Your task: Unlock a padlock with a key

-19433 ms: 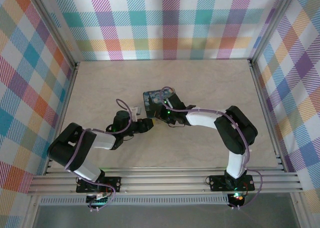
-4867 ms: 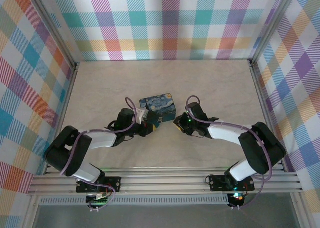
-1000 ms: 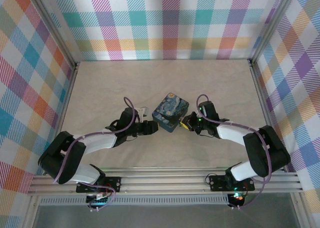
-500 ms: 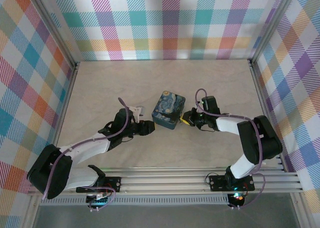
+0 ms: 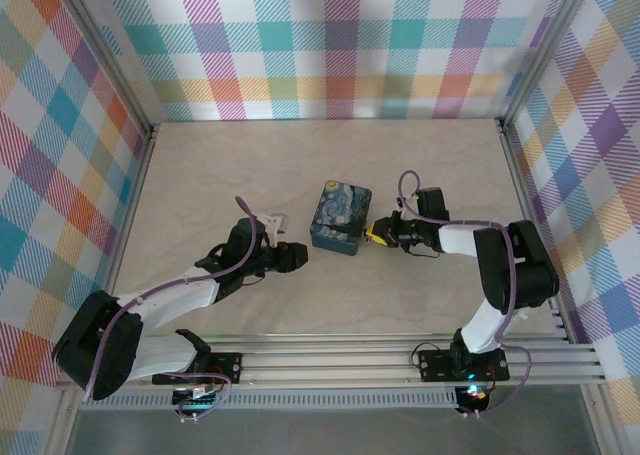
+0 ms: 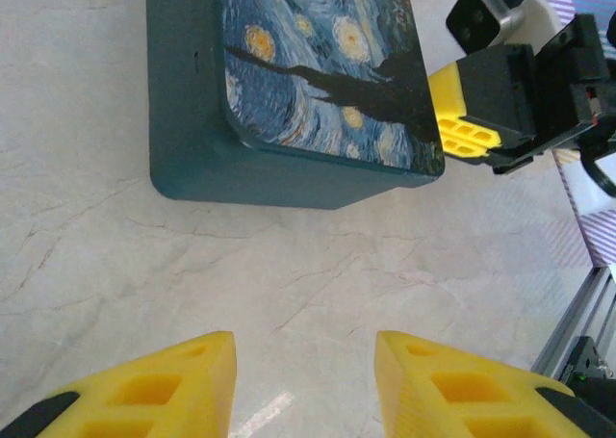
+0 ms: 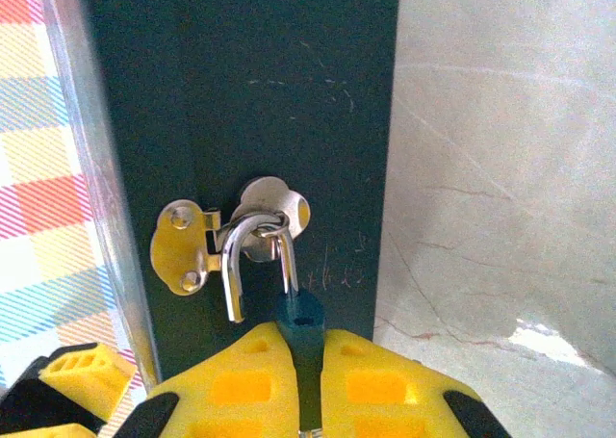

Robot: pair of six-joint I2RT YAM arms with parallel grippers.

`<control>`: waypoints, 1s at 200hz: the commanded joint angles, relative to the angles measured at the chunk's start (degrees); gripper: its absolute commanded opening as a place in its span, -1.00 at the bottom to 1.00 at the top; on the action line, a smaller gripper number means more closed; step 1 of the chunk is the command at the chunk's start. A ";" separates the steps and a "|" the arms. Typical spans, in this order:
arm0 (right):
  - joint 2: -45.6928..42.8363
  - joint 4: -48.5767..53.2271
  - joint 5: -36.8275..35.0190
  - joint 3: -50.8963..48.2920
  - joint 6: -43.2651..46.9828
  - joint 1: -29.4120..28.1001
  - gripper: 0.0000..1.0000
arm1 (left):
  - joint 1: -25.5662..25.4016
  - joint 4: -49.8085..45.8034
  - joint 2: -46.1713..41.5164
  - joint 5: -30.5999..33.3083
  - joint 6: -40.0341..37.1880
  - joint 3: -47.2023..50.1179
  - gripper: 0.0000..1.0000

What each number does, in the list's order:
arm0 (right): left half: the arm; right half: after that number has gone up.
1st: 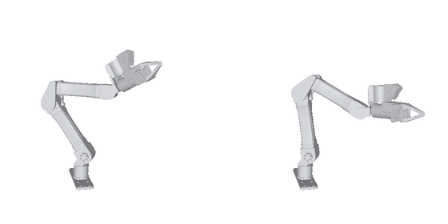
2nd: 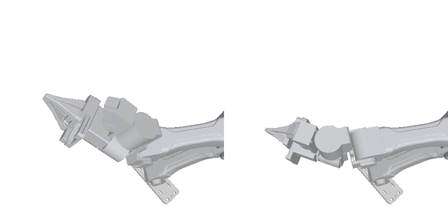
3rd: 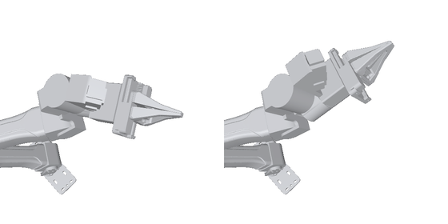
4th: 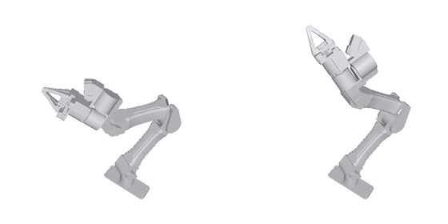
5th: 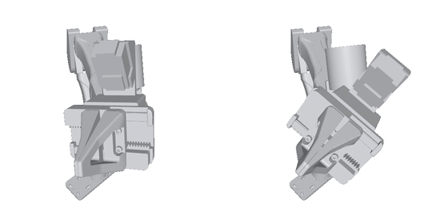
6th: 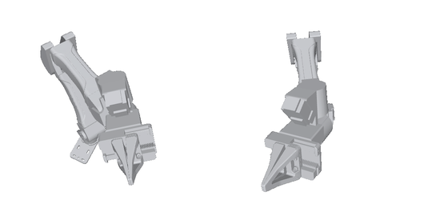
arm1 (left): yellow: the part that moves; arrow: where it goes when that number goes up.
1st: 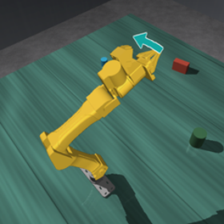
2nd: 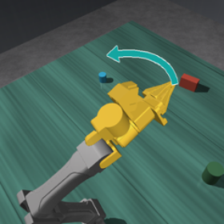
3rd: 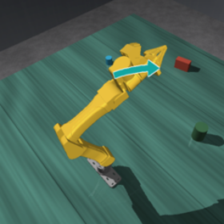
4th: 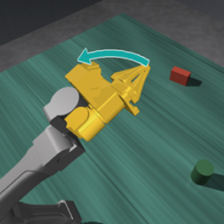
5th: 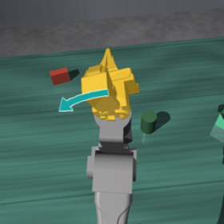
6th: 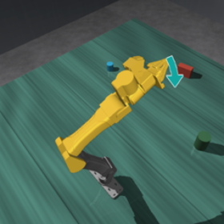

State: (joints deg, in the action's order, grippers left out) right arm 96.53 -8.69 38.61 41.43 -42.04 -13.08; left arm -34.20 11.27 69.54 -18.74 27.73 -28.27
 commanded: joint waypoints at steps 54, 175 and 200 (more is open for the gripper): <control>-8.47 28.53 -12.57 8.70 19.75 0.34 -1.00 | 0.45 -2.29 -0.25 1.07 -2.40 -1.16 -0.17; -4.63 28.40 4.96 6.45 15.22 -0.46 -1.00 | 0.36 4.29 5.24 -2.32 1.60 -1.64 -0.22; -2.93 27.75 6.16 5.90 15.74 -2.21 -1.00 | 0.31 7.73 8.31 -3.25 3.66 -1.44 -0.22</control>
State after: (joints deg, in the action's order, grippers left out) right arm 91.77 21.52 40.03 47.68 -26.55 -13.65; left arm -34.00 13.72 75.59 -20.03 28.58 -29.74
